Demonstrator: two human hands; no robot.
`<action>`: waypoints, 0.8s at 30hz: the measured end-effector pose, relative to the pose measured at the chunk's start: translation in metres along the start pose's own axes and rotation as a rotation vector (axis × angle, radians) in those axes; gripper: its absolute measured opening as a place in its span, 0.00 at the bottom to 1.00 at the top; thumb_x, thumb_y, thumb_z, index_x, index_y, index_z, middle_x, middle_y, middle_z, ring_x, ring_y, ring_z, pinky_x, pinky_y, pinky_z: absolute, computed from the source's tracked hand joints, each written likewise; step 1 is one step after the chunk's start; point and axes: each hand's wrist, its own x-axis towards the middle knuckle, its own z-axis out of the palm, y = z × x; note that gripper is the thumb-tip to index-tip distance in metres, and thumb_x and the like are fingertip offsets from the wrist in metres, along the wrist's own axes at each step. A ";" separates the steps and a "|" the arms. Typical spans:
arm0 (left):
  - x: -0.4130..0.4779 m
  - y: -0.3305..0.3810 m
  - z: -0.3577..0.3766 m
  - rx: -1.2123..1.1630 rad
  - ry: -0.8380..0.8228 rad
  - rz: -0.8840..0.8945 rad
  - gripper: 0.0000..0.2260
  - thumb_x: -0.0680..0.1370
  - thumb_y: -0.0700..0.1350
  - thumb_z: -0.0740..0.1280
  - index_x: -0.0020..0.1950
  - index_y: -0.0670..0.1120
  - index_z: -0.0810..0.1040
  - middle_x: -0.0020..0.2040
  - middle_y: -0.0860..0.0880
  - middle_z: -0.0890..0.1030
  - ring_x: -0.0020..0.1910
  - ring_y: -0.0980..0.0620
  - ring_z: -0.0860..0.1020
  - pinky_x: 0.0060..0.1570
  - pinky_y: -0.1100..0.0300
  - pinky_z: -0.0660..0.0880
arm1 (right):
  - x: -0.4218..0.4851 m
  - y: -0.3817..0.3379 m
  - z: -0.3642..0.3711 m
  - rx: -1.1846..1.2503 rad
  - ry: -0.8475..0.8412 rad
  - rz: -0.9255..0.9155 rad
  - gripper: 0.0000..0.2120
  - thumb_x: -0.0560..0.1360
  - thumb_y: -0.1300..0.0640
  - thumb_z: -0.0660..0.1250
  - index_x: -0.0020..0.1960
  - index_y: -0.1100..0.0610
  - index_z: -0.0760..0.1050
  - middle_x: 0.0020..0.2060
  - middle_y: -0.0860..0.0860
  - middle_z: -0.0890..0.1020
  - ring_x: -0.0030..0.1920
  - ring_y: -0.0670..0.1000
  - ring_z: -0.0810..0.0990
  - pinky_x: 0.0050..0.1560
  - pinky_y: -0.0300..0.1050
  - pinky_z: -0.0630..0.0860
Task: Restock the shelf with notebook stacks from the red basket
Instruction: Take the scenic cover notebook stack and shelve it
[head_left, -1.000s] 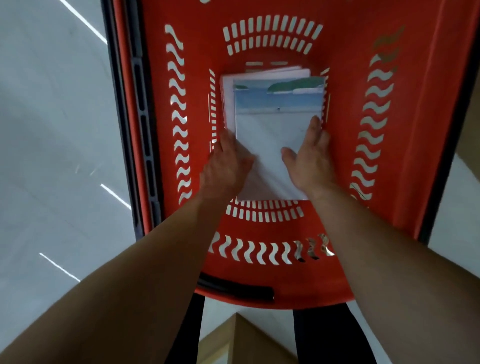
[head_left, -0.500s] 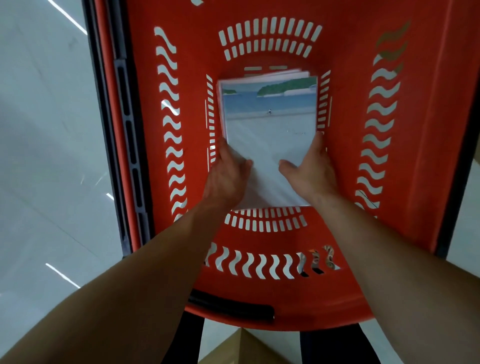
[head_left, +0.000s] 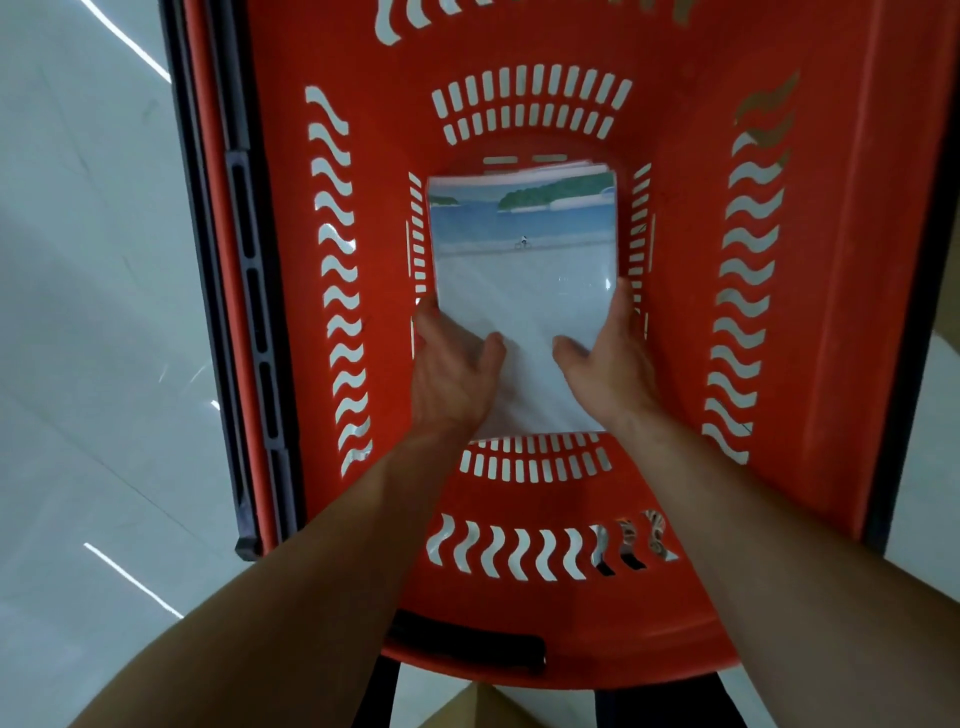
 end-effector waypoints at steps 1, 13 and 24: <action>0.000 0.001 -0.003 -0.026 0.027 -0.005 0.39 0.69 0.69 0.64 0.74 0.54 0.54 0.71 0.46 0.72 0.69 0.43 0.74 0.64 0.41 0.74 | -0.001 0.000 0.001 0.018 0.015 0.000 0.47 0.75 0.38 0.64 0.82 0.51 0.40 0.81 0.55 0.54 0.80 0.58 0.56 0.78 0.59 0.57; 0.004 0.014 -0.021 -0.091 0.003 0.014 0.36 0.68 0.65 0.69 0.72 0.60 0.58 0.67 0.50 0.72 0.63 0.45 0.75 0.58 0.41 0.78 | 0.003 -0.004 0.015 0.165 0.004 0.066 0.53 0.73 0.32 0.65 0.82 0.53 0.37 0.82 0.54 0.47 0.81 0.54 0.46 0.80 0.57 0.48; 0.008 0.034 -0.037 -0.129 -0.134 0.004 0.35 0.77 0.57 0.71 0.79 0.58 0.57 0.68 0.52 0.76 0.62 0.48 0.79 0.58 0.45 0.79 | 0.006 -0.017 0.006 0.258 -0.011 0.128 0.59 0.60 0.21 0.62 0.81 0.46 0.42 0.81 0.51 0.53 0.80 0.55 0.53 0.78 0.60 0.54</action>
